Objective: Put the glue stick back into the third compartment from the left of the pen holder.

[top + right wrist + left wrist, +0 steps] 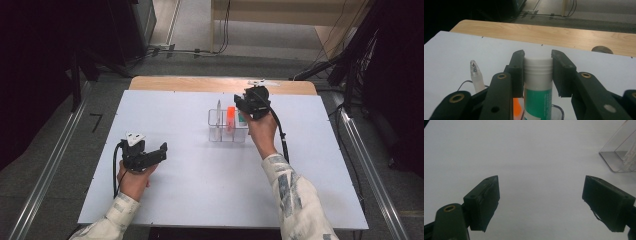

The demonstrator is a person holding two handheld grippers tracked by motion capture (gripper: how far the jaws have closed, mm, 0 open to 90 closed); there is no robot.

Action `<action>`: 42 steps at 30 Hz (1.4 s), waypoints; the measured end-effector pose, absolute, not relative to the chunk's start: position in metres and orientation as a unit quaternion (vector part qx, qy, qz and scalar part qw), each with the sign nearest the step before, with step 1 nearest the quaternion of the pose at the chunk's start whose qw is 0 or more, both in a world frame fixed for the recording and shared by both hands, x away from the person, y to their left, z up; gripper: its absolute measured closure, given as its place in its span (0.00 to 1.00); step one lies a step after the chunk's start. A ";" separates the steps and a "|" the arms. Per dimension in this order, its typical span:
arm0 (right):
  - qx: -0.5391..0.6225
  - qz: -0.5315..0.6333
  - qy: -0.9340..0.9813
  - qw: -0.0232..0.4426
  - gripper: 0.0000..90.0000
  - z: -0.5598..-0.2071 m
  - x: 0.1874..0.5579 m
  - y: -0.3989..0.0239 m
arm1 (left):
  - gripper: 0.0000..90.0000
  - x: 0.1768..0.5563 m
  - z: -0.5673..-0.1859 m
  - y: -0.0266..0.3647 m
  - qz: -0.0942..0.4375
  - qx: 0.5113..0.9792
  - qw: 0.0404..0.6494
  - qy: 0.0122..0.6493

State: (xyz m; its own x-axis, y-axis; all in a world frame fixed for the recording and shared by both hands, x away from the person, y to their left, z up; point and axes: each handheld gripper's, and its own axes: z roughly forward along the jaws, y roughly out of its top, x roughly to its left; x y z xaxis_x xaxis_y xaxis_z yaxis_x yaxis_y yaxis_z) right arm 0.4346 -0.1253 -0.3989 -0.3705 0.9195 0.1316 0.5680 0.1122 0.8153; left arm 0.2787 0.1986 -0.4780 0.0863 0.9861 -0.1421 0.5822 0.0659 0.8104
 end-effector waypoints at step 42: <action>0.514 0.415 0.720 0.212 0.57 -0.404 0.432 -0.132 | 0.16 0.278 -0.478 0.198 0.265 0.631 0.381 0.622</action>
